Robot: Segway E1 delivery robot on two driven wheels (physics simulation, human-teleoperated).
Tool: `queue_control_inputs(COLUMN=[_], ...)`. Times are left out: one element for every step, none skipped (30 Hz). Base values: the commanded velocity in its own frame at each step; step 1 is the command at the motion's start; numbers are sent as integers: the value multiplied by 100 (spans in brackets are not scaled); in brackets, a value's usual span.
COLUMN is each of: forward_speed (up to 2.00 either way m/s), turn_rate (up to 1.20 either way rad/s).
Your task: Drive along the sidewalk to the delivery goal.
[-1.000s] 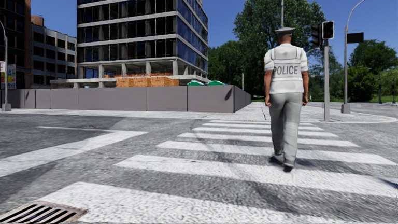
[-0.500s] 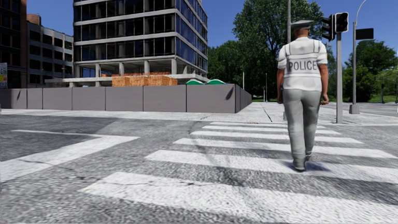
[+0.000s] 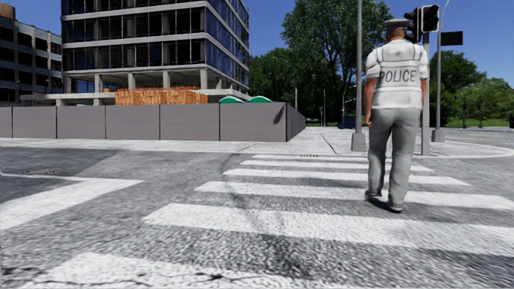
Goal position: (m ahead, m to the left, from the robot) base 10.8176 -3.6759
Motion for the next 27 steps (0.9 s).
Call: queue_control_inputs(forward_speed=[107, 107, 107, 107, 107, 107, 107, 107, 107, 107, 107, 107, 107, 107, 107, 107, 107, 107, 107, 107, 107, 107, 107, 107, 107, 107, 107], turn_rate=[0, 0, 0, 0, 0, 0, 0, 0, 0, 0, 0, 0, 0, 0, 0, 0, 0, -20, -48, -65, -71, -71, -28, -8, -1, 0, 0])
